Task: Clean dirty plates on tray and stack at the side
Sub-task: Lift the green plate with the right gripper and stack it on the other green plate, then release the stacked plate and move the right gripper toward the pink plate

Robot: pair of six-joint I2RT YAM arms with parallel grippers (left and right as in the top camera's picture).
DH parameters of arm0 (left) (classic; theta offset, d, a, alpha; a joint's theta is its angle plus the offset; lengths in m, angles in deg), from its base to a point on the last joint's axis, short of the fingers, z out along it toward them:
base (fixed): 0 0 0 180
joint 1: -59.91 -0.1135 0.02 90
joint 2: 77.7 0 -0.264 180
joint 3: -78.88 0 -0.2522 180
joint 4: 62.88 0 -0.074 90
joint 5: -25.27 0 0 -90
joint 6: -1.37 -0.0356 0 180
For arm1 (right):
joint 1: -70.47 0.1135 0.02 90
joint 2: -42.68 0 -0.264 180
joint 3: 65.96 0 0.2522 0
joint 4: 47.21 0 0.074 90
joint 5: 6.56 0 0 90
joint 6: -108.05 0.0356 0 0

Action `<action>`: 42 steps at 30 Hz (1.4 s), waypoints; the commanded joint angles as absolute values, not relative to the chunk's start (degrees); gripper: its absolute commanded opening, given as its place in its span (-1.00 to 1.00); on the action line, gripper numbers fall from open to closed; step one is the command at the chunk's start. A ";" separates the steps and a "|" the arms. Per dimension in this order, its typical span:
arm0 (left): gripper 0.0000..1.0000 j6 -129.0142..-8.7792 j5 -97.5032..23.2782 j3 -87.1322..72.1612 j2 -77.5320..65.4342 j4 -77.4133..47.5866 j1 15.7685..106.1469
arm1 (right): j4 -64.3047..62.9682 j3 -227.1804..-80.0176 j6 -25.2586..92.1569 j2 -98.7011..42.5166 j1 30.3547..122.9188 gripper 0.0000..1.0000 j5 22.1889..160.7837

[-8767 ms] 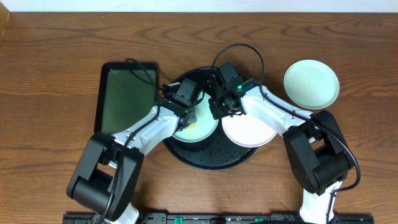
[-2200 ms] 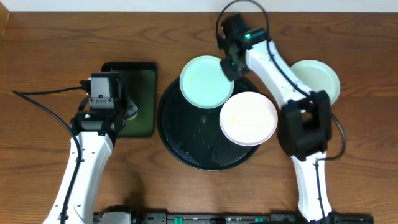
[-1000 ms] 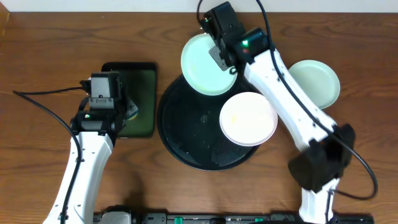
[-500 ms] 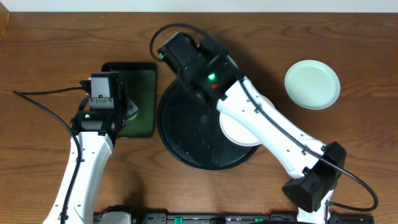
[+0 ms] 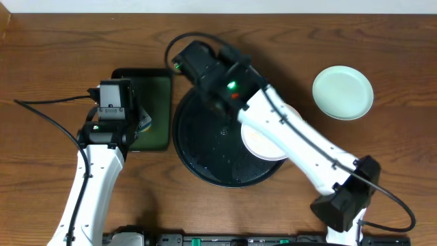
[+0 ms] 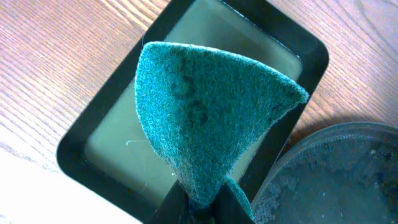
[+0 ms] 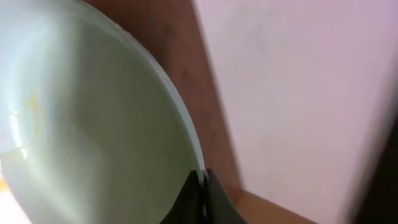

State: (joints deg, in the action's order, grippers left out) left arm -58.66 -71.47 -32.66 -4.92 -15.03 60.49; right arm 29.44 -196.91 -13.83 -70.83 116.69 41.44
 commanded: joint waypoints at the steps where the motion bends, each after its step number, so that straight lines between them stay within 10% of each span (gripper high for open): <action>1: -0.84 -59.07 -71.76 -33.15 -4.60 -15.06 60.25 | 30.12 -197.15 -8.17 -70.46 109.87 -0.97 56.79; 20: -0.84 -59.05 -71.76 -33.15 -4.60 -14.88 60.25 | 34.49 -193.74 7.57 -70.70 58.27 -0.97 88.87; 33: -0.84 -59.05 -71.76 -33.15 -4.60 -15.30 60.25 | 12.61 -168.87 14.26 -70.70 47.45 -0.98 95.32; 37: -0.84 -59.05 -71.76 -33.15 -4.60 -15.30 60.25 | 9.07 -166.29 15.07 -70.70 48.23 -0.17 95.91; 42: -0.84 -59.05 -71.76 -33.15 -4.60 -15.30 60.25 | 9.77 -166.35 15.00 -69.65 50.62 0.07 98.91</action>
State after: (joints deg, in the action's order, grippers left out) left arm -58.66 -71.47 -32.66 -4.92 -15.08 60.49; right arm 9.38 -166.46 14.17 -70.99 48.65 94.93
